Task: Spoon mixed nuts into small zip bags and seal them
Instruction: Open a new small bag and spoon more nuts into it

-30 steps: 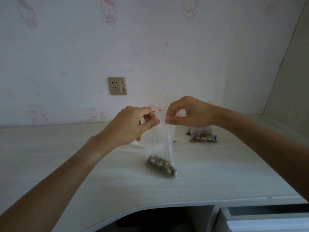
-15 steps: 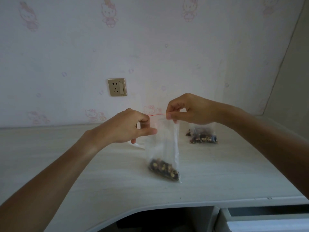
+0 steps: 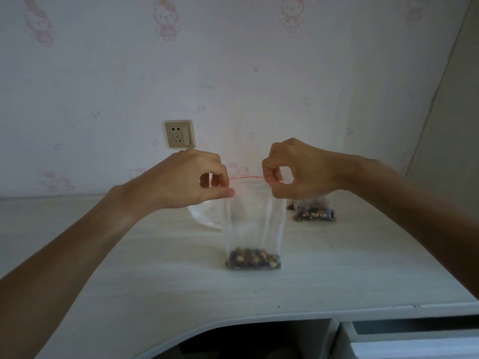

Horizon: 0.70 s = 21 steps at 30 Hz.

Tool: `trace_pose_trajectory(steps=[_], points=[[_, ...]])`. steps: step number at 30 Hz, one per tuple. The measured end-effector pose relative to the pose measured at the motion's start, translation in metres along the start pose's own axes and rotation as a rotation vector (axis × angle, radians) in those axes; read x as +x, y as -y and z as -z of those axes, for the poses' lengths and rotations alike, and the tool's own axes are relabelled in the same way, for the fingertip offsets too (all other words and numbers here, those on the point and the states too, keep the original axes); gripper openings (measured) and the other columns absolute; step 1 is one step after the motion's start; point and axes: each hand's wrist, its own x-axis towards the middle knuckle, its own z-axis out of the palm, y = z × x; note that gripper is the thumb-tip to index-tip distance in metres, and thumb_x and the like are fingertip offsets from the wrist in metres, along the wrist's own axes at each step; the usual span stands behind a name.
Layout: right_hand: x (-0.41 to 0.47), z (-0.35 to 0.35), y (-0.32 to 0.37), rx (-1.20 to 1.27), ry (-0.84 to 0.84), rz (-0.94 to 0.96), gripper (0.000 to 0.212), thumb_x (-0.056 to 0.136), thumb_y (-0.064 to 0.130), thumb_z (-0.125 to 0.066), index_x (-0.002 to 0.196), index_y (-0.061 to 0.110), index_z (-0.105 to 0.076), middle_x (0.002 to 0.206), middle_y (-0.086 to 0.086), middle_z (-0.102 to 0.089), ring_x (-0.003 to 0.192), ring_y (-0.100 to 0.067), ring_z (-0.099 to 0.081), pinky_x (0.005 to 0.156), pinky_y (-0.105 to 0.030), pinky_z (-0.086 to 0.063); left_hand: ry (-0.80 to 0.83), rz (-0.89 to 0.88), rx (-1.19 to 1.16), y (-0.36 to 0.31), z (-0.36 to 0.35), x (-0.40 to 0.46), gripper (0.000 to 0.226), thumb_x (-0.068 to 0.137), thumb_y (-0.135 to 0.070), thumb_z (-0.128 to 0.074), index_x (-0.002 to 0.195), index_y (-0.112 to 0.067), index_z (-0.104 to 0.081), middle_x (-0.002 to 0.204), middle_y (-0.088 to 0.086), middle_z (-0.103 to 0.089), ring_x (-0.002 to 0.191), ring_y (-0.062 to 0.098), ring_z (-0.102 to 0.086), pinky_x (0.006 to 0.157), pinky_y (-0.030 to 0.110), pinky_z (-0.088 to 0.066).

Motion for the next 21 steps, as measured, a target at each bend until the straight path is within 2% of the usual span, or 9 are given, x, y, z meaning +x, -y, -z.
trace_pose_trajectory(steps=[1, 3, 5, 8, 12, 16, 20, 21], points=[[0.000, -0.001, 0.000, 0.005, 0.012, -0.001, 0.005, 0.087, 0.032, -0.071, 0.088, 0.027, -0.070, 0.082, 0.011, -0.068, 0.088, -0.007, -0.057, 0.091, -0.035, -0.047, 0.003, 0.003, -0.028, -0.002, -0.001, 0.000, 0.028, 0.084, -0.065, -0.070, 0.079, -0.038, -0.070, 0.084, -0.019, -0.066, 0.070, 0.003, -0.066, 0.067, 0.031, -0.054], [0.001, -0.006, 0.002, -0.008, 0.026, -0.008, 0.020, 0.089, 0.040, -0.074, 0.105, 0.029, -0.074, 0.091, 0.012, -0.071, 0.094, -0.006, -0.055, 0.095, -0.032, -0.043, 0.024, 0.019, -0.103, -0.006, -0.005, 0.001, 0.028, 0.085, -0.065, -0.070, 0.079, -0.037, -0.070, 0.084, -0.018, -0.068, 0.059, 0.006, -0.068, 0.062, 0.026, -0.052], [0.003, -0.011, 0.005, 0.017, 0.017, 0.006, 0.025, 0.090, 0.039, -0.075, 0.111, 0.026, -0.075, 0.095, 0.011, -0.072, 0.098, -0.007, -0.056, 0.096, -0.033, -0.044, 0.053, 0.033, -0.167, -0.011, -0.010, 0.002, 0.026, 0.086, -0.065, -0.070, 0.080, -0.039, -0.069, 0.086, -0.020, -0.070, 0.047, 0.010, -0.067, 0.056, 0.018, -0.048], [0.006, -0.013, 0.010, 0.083, 0.005, 0.042, 0.014, 0.091, 0.028, -0.076, 0.104, 0.022, -0.078, 0.094, 0.011, -0.073, 0.094, -0.004, -0.060, 0.091, -0.029, -0.048, 0.094, 0.033, -0.192, -0.014, -0.014, 0.001, 0.030, 0.085, -0.070, -0.068, 0.081, -0.040, -0.066, 0.087, -0.023, -0.069, 0.042, 0.011, -0.065, 0.052, 0.015, -0.045], [0.003, -0.004, 0.011, 0.181, 0.021, 0.025, 0.007, 0.089, 0.017, -0.079, 0.096, 0.016, -0.080, 0.089, 0.009, -0.077, 0.084, -0.005, -0.070, 0.084, -0.018, -0.052, 0.120, 0.082, -0.092, -0.010, -0.010, 0.000, 0.041, 0.077, -0.082, -0.067, 0.080, -0.041, -0.063, 0.077, -0.022, -0.069, 0.048, 0.005, -0.066, 0.055, 0.024, -0.043], [0.000, 0.004, 0.006, 0.201, 0.042, 0.000, 0.005, 0.086, 0.015, -0.082, 0.090, 0.016, -0.079, 0.085, 0.012, -0.075, 0.083, -0.001, -0.069, 0.080, -0.008, -0.048, 0.117, 0.163, -0.190, -0.003, -0.007, 0.000, 0.035, 0.078, -0.067, -0.078, 0.078, -0.036, -0.063, 0.074, -0.023, -0.068, 0.051, 0.008, -0.068, 0.057, 0.028, -0.047], [-0.003, 0.007, 0.003, 0.211, 0.009, -0.018, 0.009, 0.084, 0.018, -0.084, 0.086, 0.014, -0.076, 0.082, 0.008, -0.074, 0.080, -0.007, -0.068, 0.082, -0.020, -0.054, 0.082, 0.170, -0.350, -0.006, -0.010, 0.000, 0.029, 0.078, -0.046, -0.088, 0.076, -0.029, -0.064, 0.069, -0.017, -0.068, 0.053, 0.012, -0.069, 0.051, 0.016, -0.044], [-0.003, 0.007, 0.003, 0.211, 0.002, -0.022, 0.011, 0.084, 0.020, -0.084, 0.085, 0.014, -0.075, 0.081, 0.007, -0.073, 0.079, -0.008, -0.068, 0.082, -0.024, -0.055, 0.075, 0.160, -0.378, -0.007, -0.010, 0.001, 0.028, 0.078, -0.041, -0.089, 0.076, -0.028, -0.064, 0.071, -0.015, -0.070, 0.056, 0.012, -0.070, 0.053, 0.016, -0.048]])
